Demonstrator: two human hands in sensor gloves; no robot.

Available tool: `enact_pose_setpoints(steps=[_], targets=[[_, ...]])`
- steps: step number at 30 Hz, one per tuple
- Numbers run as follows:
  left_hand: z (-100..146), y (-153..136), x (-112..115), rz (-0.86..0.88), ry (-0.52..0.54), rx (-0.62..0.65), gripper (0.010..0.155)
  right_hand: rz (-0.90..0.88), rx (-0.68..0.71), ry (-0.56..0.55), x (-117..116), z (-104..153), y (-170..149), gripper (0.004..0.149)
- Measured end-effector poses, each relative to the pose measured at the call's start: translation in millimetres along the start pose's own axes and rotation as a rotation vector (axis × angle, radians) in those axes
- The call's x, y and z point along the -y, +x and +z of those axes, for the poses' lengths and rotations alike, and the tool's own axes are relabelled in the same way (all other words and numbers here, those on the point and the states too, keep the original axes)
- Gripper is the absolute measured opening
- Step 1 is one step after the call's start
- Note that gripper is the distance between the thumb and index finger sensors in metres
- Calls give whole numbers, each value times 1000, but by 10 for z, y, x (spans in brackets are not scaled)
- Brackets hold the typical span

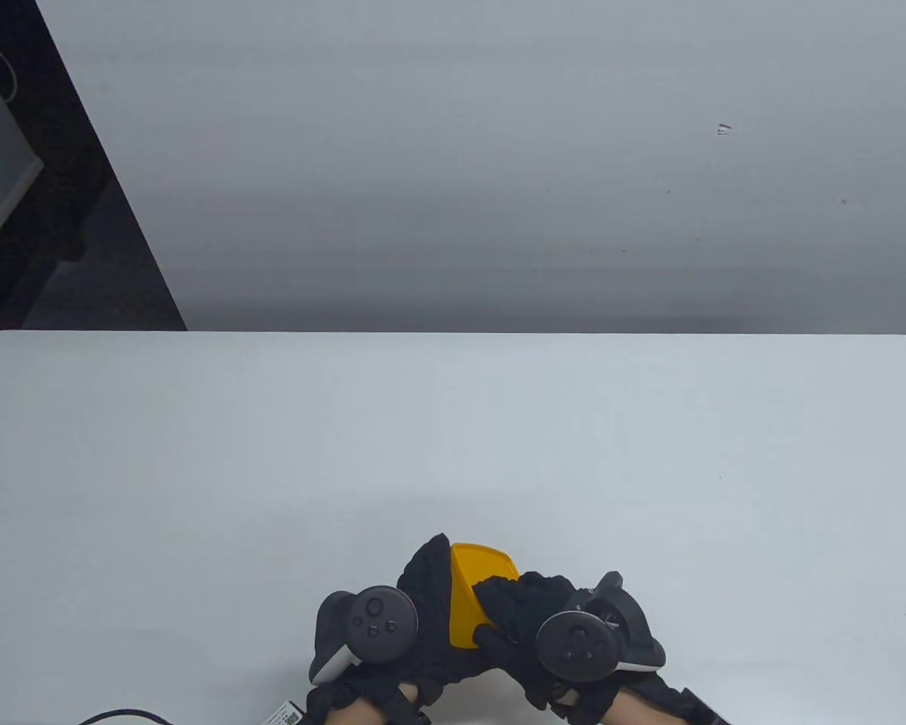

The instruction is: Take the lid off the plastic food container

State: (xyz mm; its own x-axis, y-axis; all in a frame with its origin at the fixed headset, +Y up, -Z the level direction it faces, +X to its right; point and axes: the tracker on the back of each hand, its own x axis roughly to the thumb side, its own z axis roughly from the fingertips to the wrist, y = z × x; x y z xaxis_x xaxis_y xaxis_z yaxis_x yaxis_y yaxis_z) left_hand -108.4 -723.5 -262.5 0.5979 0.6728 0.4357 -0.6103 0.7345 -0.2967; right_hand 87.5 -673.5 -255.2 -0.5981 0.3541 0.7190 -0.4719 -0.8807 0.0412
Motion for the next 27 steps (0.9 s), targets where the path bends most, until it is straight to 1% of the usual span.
enact_pose_setpoints(steps=[3,6,9,10,11,12,13,14,15,16,17,20,22,24,27], targets=[[-2,9,-1,-1,0,19,127,-77,-7,20,60,13,-71,55],[5,25,-26,-1,12,53,126,-181,-22,7,146,40,-171,54],[2,50,-58,-5,33,76,126,-225,-34,-15,201,59,-219,53],[1,56,-64,-15,33,73,110,-222,-45,-33,230,66,-238,53],[7,48,-76,-44,28,82,126,-213,-64,-55,273,76,-269,53],[7,47,-78,-45,28,79,126,-205,-78,-76,297,88,-292,52],[6,44,-79,-47,25,76,126,-187,-101,-138,328,108,-326,51],[-4,47,-76,-47,16,74,126,-126,-132,-177,360,115,-374,50],[-8,54,-75,-51,12,80,126,-83,-156,-183,377,128,-411,50],[-14,61,-67,-53,18,79,125,-50,-182,-212,392,147,-455,50],[-13,71,-64,-69,11,80,125,-26,-217,-239,409,160,-514,50],[0,95,-61,-88,16,99,125,7,-339,-262,476,235,-726,49],[12,90,-79,-98,27,99,125,-12,-450,-278,536,312,-936,49],[17,62,-104,-96,41,91,125,-68,-556,-278,562,402,-1147,48],[21,12,-130,-83,47,72,125,-153,-683,-259,546,517,-1413,48]])
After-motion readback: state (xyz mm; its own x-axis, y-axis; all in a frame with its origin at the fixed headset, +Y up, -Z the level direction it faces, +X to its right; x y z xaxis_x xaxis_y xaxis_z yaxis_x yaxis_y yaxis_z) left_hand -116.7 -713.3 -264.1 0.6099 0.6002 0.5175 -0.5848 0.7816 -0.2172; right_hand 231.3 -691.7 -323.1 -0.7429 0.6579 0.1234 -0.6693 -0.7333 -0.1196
